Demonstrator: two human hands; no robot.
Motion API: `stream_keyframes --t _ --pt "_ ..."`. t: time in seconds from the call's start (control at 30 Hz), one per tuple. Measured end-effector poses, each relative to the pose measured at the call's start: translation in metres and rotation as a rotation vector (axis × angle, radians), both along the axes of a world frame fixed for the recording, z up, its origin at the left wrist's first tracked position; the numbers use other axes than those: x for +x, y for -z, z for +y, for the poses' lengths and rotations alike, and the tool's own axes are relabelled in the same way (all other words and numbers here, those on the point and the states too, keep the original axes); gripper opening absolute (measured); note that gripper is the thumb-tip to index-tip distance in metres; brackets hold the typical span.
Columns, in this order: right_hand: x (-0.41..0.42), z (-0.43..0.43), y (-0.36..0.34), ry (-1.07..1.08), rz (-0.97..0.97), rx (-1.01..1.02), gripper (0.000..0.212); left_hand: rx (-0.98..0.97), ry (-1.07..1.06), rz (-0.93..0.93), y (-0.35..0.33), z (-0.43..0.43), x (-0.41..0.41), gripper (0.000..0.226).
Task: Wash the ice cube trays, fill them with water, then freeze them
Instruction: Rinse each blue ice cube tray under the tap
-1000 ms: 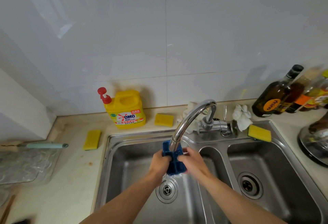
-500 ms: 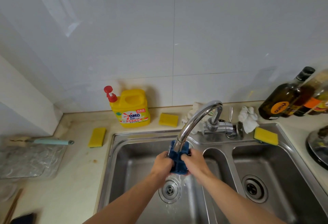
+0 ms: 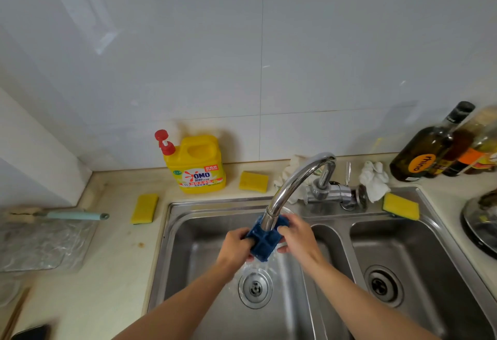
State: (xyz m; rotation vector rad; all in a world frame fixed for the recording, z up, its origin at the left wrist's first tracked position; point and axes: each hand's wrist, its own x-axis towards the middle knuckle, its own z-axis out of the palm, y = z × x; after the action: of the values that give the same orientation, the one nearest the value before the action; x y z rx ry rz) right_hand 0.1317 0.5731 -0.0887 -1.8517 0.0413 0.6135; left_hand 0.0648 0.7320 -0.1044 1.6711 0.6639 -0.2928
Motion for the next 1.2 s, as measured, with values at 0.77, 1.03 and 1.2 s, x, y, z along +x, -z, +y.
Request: stream_keyframes --t 0.77,1.03,1.2 --pt "0.007 -0.008 -0.016 -0.008 -0.061 -0.11 0.031 -0.615 -0.278 0.082 0.016 -0.016 0.006 0.024" --pt "0.012 -0.021 -0.029 0.032 -0.1 -0.057 0.03 -0.661 -0.198 -0.002 0.011 -0.025 0.009 0.03" --pt "0.013 -0.024 -0.034 0.065 -0.108 -0.047 0.031 -0.663 -0.188 -0.034 0.004 -0.027 0.01 0.029"
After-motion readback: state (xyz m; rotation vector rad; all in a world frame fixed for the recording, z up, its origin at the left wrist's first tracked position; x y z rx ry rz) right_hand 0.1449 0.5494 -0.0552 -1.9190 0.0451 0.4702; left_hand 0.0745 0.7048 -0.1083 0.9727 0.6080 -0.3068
